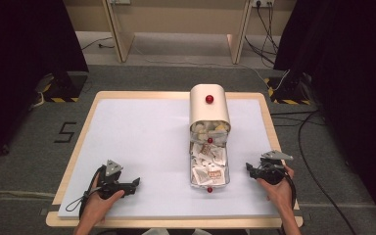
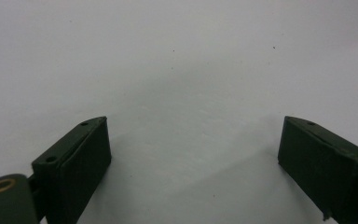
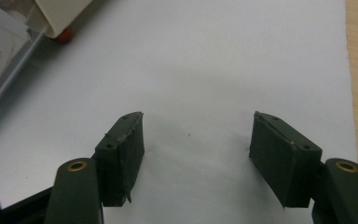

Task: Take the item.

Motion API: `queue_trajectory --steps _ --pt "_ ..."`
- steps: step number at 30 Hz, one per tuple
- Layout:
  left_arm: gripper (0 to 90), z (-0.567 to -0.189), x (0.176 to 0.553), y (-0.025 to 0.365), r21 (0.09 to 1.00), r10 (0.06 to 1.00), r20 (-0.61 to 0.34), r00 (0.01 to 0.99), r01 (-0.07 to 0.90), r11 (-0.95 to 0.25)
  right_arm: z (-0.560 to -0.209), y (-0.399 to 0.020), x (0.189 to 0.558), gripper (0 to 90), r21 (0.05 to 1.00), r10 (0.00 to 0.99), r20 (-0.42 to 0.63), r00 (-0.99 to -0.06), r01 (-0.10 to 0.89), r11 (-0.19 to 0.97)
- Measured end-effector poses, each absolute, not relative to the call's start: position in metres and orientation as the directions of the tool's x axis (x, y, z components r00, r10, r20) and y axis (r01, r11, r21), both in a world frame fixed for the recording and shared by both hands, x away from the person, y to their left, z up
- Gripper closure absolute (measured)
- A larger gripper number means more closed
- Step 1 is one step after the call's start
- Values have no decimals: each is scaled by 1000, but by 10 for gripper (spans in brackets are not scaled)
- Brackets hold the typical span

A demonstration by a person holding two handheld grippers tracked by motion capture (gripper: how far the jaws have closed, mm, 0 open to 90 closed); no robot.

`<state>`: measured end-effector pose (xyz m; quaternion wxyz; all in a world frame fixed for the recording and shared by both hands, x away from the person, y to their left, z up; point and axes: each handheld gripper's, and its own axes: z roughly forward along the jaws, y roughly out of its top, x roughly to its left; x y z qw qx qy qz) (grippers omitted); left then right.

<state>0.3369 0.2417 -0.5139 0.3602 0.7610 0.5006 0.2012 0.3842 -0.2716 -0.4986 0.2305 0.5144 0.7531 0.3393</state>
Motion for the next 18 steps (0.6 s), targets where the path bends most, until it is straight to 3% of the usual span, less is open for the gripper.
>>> queue_trajectory --steps 18 --pt "87 -514 337 242 750 907 -55 418 617 -239 -465 -259 373 395 823 919 19 -394 528 209"
